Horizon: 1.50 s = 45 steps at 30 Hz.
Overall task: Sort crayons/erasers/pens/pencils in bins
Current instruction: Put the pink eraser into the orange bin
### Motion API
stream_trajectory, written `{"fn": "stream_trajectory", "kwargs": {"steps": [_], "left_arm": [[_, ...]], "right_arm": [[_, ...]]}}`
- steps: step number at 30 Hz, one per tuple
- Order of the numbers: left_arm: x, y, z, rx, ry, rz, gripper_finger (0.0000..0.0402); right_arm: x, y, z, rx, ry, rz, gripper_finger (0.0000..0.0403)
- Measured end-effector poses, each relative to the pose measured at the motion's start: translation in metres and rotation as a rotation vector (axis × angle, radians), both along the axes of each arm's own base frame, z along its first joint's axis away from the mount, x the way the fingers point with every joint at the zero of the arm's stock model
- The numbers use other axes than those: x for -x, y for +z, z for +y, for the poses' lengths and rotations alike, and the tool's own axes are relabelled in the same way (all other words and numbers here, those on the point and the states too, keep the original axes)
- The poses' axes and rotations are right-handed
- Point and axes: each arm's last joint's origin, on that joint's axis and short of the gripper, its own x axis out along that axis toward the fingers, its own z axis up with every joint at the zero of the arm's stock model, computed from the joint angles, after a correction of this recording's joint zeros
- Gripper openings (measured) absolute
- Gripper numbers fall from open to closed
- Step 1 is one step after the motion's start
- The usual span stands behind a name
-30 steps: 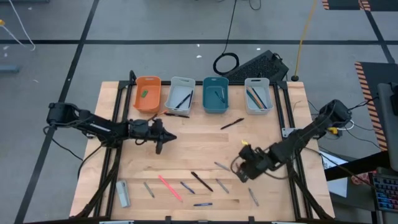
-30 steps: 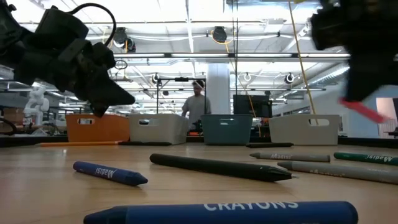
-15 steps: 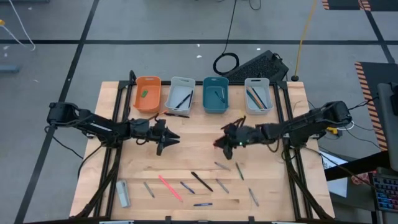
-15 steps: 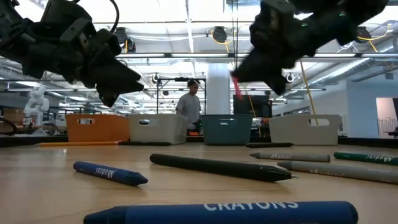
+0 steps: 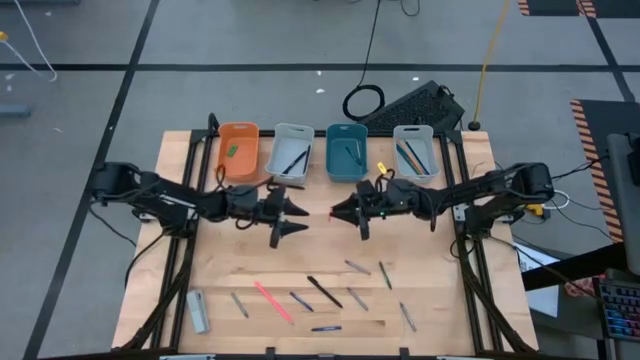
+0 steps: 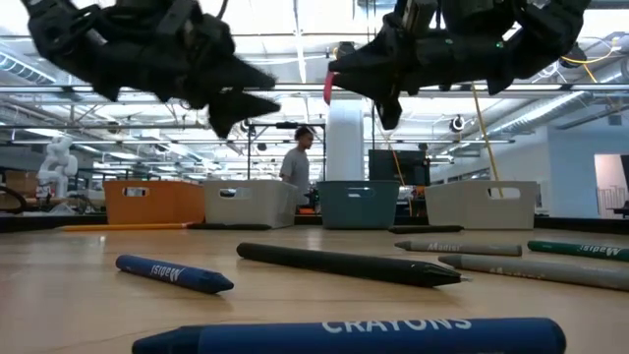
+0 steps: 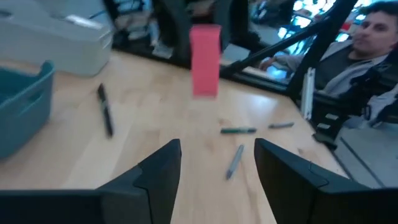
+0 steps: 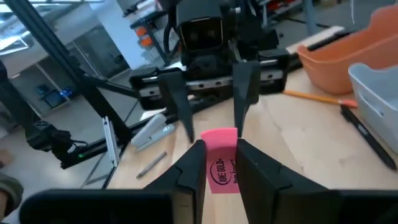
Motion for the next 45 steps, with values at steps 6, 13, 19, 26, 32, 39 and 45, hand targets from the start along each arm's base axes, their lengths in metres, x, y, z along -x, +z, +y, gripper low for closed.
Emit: {"fn": "stream_trajectory", "kwargs": {"steps": [6, 13, 19, 26, 32, 39, 45], "left_arm": [[-0.025, 0.011, 0.001, 0.009, -0.025, -0.028, 0.0210], [-0.049, 0.023, 0.003, 0.026, -0.056, -0.060, 0.0210], [-0.064, 0.021, 0.002, 0.031, -0.074, -0.032, 0.0210], [-0.072, 0.023, 0.002, 0.009, -0.084, -0.050, 0.0206], [-0.071, 0.025, 0.003, 0.004, -0.082, -0.059, 0.0150], [-0.071, 0.025, 0.003, -0.016, -0.080, -0.060, 0.0057], [-0.071, 0.025, 0.003, -0.020, -0.080, -0.060, 0.0053]], "right_arm": [[0.000, 0.004, 0.000, 0.033, 0.045, -0.046, 0.0070], [0.000, 0.005, 0.001, 0.070, 0.069, -0.065, 0.0070], [0.000, 0.006, 0.001, 0.085, 0.075, -0.078, 0.0070], [0.000, 0.009, 0.001, 0.085, 0.095, -0.104, 0.0070], [0.000, 0.009, 0.001, 0.089, 0.095, -0.106, 0.0070], [0.000, 0.009, 0.001, 0.090, 0.095, -0.107, 0.0070], [0.000, 0.009, 0.003, 0.127, 0.102, -0.111, 0.0082]]}}
